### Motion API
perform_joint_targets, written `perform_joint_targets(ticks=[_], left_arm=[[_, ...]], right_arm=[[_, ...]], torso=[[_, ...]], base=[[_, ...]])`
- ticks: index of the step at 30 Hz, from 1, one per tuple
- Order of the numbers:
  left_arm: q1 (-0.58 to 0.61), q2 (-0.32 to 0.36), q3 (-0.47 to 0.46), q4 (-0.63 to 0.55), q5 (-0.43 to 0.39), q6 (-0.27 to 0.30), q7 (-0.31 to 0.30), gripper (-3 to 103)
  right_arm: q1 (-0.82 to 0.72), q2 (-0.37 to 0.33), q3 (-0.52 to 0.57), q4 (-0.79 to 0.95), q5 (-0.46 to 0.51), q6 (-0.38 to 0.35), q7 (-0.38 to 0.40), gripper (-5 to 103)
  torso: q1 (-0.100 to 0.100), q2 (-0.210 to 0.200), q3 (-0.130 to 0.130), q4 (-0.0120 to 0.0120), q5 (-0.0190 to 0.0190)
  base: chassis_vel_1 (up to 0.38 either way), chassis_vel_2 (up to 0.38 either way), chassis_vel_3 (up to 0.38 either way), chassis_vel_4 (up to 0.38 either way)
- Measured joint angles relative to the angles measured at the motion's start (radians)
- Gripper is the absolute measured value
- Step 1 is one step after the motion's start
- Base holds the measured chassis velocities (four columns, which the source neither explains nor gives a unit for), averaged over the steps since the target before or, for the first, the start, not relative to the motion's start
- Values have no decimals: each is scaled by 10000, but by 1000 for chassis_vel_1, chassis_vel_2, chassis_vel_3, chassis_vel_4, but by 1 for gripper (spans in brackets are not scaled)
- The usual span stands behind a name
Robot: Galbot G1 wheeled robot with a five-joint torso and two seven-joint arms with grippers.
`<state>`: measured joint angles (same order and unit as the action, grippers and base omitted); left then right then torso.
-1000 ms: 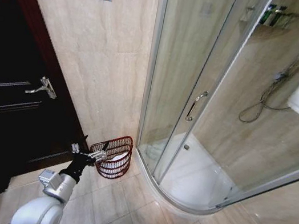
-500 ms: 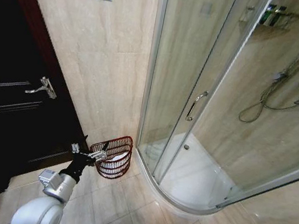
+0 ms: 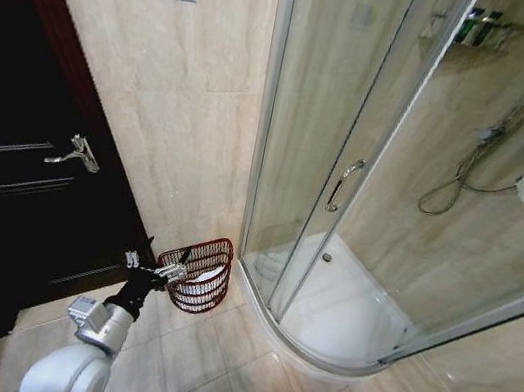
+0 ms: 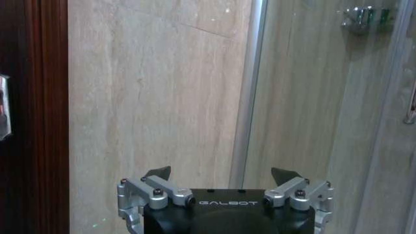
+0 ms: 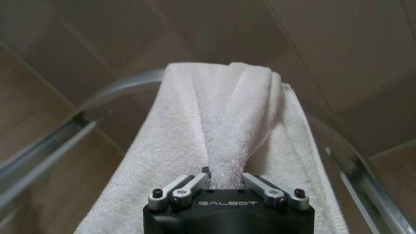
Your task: Discard the used towel into the hamper.
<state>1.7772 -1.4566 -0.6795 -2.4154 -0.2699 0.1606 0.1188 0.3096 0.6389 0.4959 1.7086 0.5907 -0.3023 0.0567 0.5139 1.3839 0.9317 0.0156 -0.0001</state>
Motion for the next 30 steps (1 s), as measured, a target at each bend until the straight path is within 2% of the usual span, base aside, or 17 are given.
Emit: perform_joint_targets(ticks=[4, 10, 13, 21, 30], left_arm=[[-1, -1, 0, 0, 0, 0, -2, 100], [0, 1, 0, 0, 0, 0, -1, 100], [0, 0, 0, 0, 0, 0, 0, 100], [0, 0, 0, 0, 0, 0, 0, 100], [0, 0, 0, 0, 0, 0, 0, 100]], right_arm=[[-1661, -571, 1096, 970, 804, -50, -88, 8], [-3333, -991, 2249, 1597, 1291, -33, -152, 8], [-4326, -1151, 2899, 2230, 1860, -68, -120, 8], [-5167, -1215, 3491, 2922, 2753, -105, 46, 8], [-4638, -1507, 3255, 2423, 2345, 197, 24, 8]], torso=[[0, 0, 0, 1, 3], [0, 0, 0, 1, 1], [0, 0, 0, 0, 3], [1, 0, 1, 1, 0], [3, -1, 3, 3, 3]], base=[[0, 0, 0, 0], [0, 0, 0, 0], [0, 0, 0, 0], [0, 0, 0, 0], [0, 0, 0, 0]])
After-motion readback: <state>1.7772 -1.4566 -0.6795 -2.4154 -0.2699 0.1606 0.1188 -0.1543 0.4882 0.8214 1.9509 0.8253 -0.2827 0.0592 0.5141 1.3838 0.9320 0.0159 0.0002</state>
